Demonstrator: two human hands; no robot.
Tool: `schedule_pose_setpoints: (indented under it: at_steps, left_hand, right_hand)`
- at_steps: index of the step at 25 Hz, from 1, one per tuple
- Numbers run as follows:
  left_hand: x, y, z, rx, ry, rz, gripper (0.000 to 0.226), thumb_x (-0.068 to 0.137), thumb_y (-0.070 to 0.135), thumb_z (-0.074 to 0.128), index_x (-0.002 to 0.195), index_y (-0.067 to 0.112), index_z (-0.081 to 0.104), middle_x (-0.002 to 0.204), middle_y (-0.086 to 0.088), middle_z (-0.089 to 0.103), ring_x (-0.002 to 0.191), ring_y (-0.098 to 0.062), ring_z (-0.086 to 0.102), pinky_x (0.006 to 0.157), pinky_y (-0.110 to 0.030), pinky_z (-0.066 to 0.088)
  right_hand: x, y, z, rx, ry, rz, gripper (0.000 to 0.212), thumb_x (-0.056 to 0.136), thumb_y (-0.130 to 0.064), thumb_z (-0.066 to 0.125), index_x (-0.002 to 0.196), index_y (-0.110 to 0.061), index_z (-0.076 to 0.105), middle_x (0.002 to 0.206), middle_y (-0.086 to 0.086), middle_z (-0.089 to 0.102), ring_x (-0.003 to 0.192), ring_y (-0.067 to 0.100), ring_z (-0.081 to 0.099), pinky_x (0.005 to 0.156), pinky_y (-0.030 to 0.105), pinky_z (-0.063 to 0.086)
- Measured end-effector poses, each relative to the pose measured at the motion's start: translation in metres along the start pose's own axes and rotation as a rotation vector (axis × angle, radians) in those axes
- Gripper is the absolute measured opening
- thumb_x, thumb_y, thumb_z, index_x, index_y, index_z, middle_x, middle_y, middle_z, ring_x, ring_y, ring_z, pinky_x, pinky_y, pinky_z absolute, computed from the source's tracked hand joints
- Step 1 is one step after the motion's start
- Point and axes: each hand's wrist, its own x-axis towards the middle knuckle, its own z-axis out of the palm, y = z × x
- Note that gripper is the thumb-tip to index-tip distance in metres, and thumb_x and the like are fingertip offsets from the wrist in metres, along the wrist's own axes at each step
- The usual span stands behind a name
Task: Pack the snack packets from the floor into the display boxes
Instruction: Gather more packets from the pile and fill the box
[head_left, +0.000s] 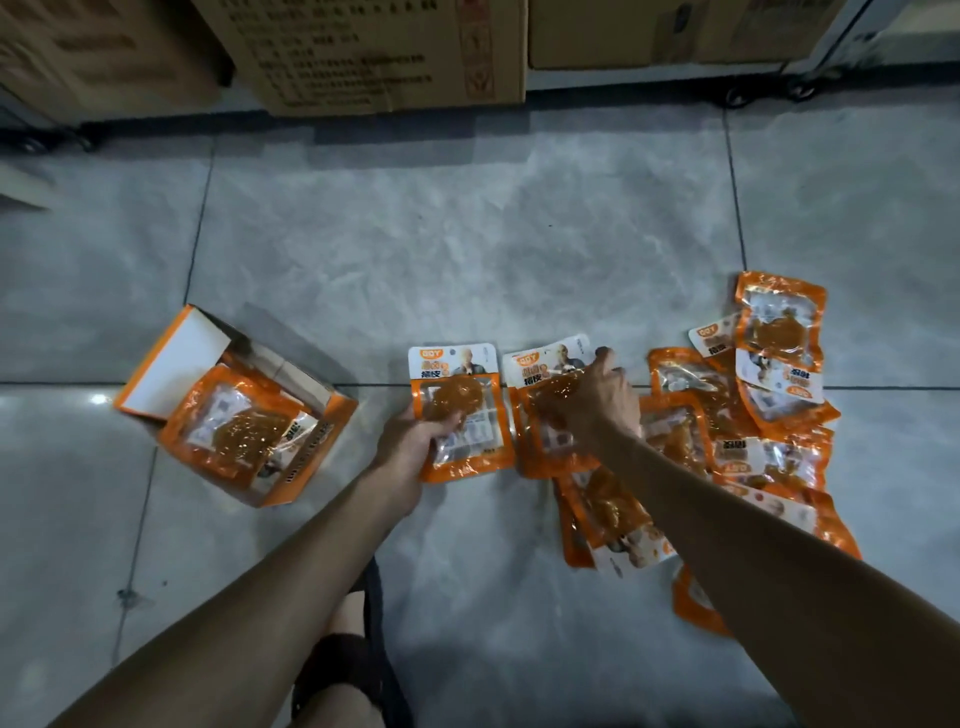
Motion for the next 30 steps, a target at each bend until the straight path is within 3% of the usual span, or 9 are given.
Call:
schedule_pose_setpoints:
  at_steps: [5, 8, 10, 13, 16, 20, 23, 25, 30]
  left_hand:
    - [-0.015, 0.004, -0.002, 0.028, -0.014, 0.006, 0.024, 0.086, 0.006, 0.071, 0.108, 0.013, 0.069, 0.101, -0.01, 0.078, 0.082, -0.025, 0.077, 0.064, -0.031, 0.061]
    - [-0.02, 0.005, -0.005, -0.044, -0.025, -0.033, 0.025, 0.086, 0.007, 0.07, 0.11, 0.011, 0.068, 0.102, -0.011, 0.078, 0.084, -0.026, 0.076, 0.067, -0.033, 0.062]
    - [-0.02, 0.004, -0.007, -0.118, -0.026, -0.071, 0.028, 0.086, 0.007, 0.07, 0.114, 0.009, 0.067, 0.102, -0.011, 0.078, 0.084, -0.027, 0.077, 0.068, -0.035, 0.061]
    - [-0.021, 0.012, -0.009, -0.228, -0.044, -0.099, 0.026, 0.089, 0.007, 0.065, 0.115, 0.007, 0.067, 0.097, -0.009, 0.079, 0.079, -0.023, 0.077, 0.065, -0.033, 0.06]
    - [-0.034, 0.038, -0.01, -0.299, -0.133, -0.082, 0.028, 0.089, 0.008, 0.063, 0.116, 0.005, 0.067, 0.1, -0.011, 0.078, 0.082, -0.023, 0.077, 0.069, -0.033, 0.06]
    - [-0.074, 0.101, -0.018, -0.283, -0.234, -0.002, 0.057, 0.075, 0.011, 0.068, 0.129, 0.0, 0.059, 0.112, -0.017, 0.073, 0.086, -0.026, 0.076, 0.073, -0.038, 0.062]
    - [-0.107, 0.146, -0.052, -0.221, -0.222, 0.084, 0.06, 0.076, 0.011, 0.068, 0.133, 0.0, 0.056, 0.122, -0.02, 0.068, 0.096, -0.029, 0.072, 0.091, -0.044, 0.056]
    - [-0.124, 0.166, -0.089, -0.196, -0.211, 0.123, 0.051, 0.078, 0.011, 0.067, 0.127, 0.0, 0.06, 0.114, -0.017, 0.073, 0.094, -0.029, 0.074, 0.089, -0.043, 0.058]
    - [-0.131, 0.167, -0.2, -0.313, -0.063, 0.232, 0.046, 0.091, 0.015, 0.06, 0.134, 0.002, 0.058, 0.13, -0.018, 0.066, 0.117, -0.034, 0.064, 0.088, -0.041, 0.059]
  right_hand:
    - [0.0, -0.016, -0.011, 0.097, -0.102, 0.062, 0.04, 0.069, -0.032, 0.086, 0.094, -0.006, 0.07, 0.084, 0.008, 0.066, 0.076, 0.021, 0.064, 0.066, 0.029, 0.053]
    - [-0.007, -0.02, -0.01, 0.13, -0.14, -0.065, 0.021, 0.072, -0.028, 0.085, 0.078, -0.016, 0.069, 0.07, -0.004, 0.063, 0.058, 0.004, 0.055, 0.05, 0.013, 0.045]
    - [-0.011, -0.019, -0.007, 0.227, -0.195, -0.125, 0.023, 0.077, -0.021, 0.081, 0.082, -0.017, 0.058, 0.078, -0.002, 0.065, 0.064, 0.005, 0.058, 0.052, 0.016, 0.051]
    - [-0.019, -0.018, -0.015, 0.349, -0.206, -0.141, 0.034, 0.08, -0.018, 0.078, 0.103, -0.011, 0.054, 0.087, -0.001, 0.062, 0.068, 0.007, 0.058, 0.046, 0.011, 0.046]
    - [-0.03, -0.028, -0.03, 0.65, -0.233, -0.119, 0.042, 0.076, -0.013, 0.081, 0.111, -0.008, 0.057, 0.097, 0.005, 0.072, 0.085, 0.023, 0.071, 0.069, 0.035, 0.061]
    - [-0.067, -0.085, -0.053, 0.871, -0.336, -0.213, 0.025, 0.083, -0.019, 0.074, 0.106, -0.011, 0.068, 0.098, 0.013, 0.075, 0.089, 0.029, 0.072, 0.084, 0.053, 0.057]
    - [-0.102, -0.139, -0.06, 0.963, -0.581, -0.364, 0.024, 0.096, -0.03, 0.057, 0.11, -0.014, 0.07, 0.105, 0.011, 0.075, 0.097, 0.03, 0.072, 0.087, 0.051, 0.057]
    - [-0.119, -0.169, -0.057, 0.953, -0.665, -0.441, 0.021, 0.097, -0.024, 0.056, 0.111, -0.015, 0.068, 0.106, 0.009, 0.075, 0.098, 0.029, 0.072, 0.085, 0.047, 0.058]
    - [-0.121, -0.222, -0.003, 0.687, -0.45, -0.423, 0.025, 0.09, -0.006, 0.058, 0.112, -0.018, 0.062, 0.103, 0.006, 0.073, 0.095, 0.023, 0.071, 0.087, 0.042, 0.058]
